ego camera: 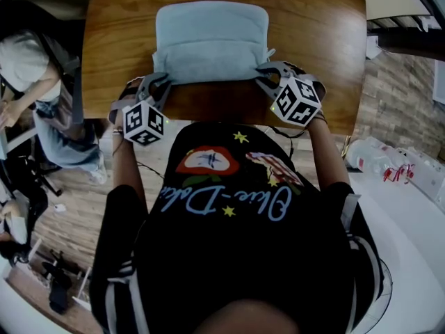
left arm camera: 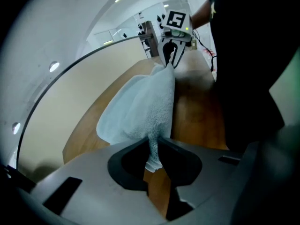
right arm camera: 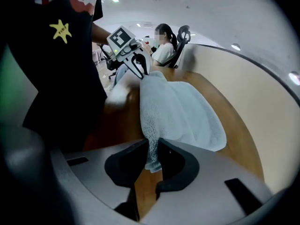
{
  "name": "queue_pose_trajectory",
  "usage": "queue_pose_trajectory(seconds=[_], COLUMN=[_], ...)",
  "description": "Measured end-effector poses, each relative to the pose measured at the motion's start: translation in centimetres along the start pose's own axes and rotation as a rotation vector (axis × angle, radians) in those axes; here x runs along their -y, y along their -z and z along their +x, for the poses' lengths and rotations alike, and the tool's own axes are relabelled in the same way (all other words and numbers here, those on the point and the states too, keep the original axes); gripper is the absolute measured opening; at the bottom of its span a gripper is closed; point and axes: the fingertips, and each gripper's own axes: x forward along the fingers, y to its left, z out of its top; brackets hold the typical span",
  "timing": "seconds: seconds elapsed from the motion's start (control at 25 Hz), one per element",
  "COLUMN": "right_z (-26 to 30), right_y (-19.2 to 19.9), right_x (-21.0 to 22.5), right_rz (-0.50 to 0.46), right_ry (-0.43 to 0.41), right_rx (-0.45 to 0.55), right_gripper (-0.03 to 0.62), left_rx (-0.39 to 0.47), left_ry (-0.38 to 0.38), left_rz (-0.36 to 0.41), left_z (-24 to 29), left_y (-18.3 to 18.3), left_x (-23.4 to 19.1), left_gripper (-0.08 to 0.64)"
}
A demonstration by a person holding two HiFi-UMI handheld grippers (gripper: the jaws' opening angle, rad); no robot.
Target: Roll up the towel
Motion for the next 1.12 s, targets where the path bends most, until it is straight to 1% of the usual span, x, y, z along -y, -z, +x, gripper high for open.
queue_pose_trajectory(seconds=[0.12,0.24,0.36,0.48,0.6,0.68,0.84,0.96,1.12], right_z=[-1.2,-2.6,-3.7,-4.3,-4.6,-4.5,-4.0,-3.6,-2.9], right_y=[-0.2,-0.6,-1.1,-1.6,-1.8,-1.9,-2.1,-2.2,-2.4], right_x=[-1.4,-2.3,-1.8,-0.2,1.4,2.5,5.3,7.3,10.0], right_rz=[0.052,0.140,0.229,0.295,0.351,0.384,0.443,0.462,0.474], right_ry=[-0.093,-0.180,-0.219,-0.209,-0.203,-0.198,-0.157,-0.117,-0.028], right_rx=[0.033,0.091,0.148,0.194,0.228,0.249,0.272,0.277,0.261], right_gripper=[0.054,0.054,0.054,0.054,0.054,0.054,0.054,0.054,0.054], left_rx=[-0.007,-0.002,0.019,0.045,0.056,0.062,0.074,0.064,0.069], left_ry=[0.091,0.168,0.215,0.234,0.225,0.227,0.246,0.226,0.157], left_rz=[-0.022,-0.060,-0.123,-0.172,-0.185,-0.209,-0.273,-0.273,-0.243], left_z=[-1.3,-2.7,-3.7,-4.2,-4.0,-3.6,-2.5,-1.6,-0.2], left_y=[-0.3,-0.8,-1.4,-2.2,-2.6,-2.7,-2.9,-3.0,-3.1], left_x=[1.3,1.7,0.9,-0.7,-2.3,-3.4,-5.6,-7.2,-9.4], left_gripper=[0.060,0.060,0.058,0.057,0.055,0.055,0.055,0.055,0.056])
